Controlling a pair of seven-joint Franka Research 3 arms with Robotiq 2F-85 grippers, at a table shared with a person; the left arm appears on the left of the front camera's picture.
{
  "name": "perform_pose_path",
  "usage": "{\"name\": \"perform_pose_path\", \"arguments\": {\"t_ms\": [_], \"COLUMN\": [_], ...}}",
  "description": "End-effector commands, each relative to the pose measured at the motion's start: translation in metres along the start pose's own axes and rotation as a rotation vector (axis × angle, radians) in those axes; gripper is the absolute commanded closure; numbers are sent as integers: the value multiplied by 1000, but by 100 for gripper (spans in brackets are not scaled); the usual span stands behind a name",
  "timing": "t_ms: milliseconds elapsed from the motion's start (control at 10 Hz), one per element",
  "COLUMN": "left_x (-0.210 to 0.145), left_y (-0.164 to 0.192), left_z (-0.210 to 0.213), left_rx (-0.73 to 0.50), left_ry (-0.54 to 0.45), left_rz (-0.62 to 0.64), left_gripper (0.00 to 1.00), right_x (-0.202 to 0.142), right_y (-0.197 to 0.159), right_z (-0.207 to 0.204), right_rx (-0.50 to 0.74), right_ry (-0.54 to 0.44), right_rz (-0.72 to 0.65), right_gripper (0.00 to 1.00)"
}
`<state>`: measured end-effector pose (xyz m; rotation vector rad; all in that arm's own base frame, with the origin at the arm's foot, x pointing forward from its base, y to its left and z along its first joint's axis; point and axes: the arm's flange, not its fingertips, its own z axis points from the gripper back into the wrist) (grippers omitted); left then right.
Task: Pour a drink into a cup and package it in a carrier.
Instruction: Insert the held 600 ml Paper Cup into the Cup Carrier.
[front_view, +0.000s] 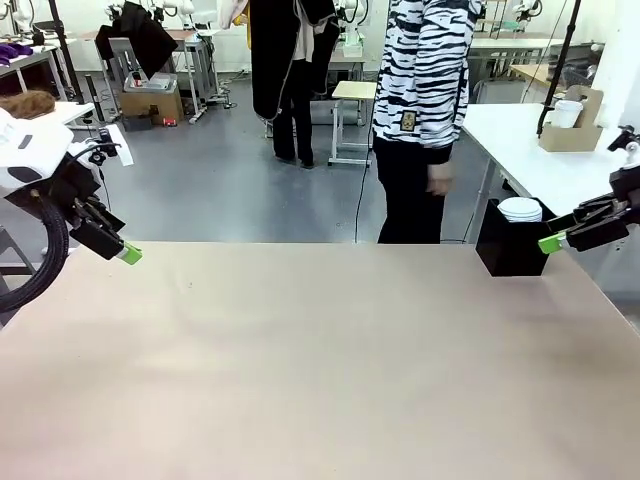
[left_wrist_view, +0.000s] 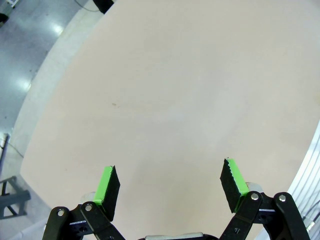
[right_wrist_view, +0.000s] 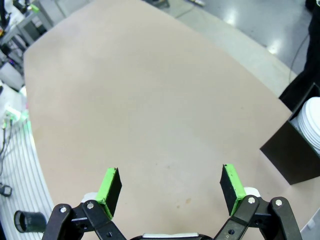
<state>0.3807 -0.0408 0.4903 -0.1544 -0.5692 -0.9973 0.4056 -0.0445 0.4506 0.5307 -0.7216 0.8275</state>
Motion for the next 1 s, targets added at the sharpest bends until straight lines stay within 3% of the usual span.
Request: {"name": "perform_pose_path", "arguments": {"t_ms": [0, 900], "left_x": [-1, -1], "left_y": [0, 0], "left_z": [0, 0], "left_rx": [-10, -10], "left_ry": [-6, -6], "left_rz": [-5, -5], "left_gripper": [0, 0], "right_x": [0, 0], "right_y": [-5, -5], "right_z": [-1, -1], "right_rx": [-9, -9], "right_ry": [-3, -3], "right_rz": [18, 18], "right_gripper": [0, 0]}}
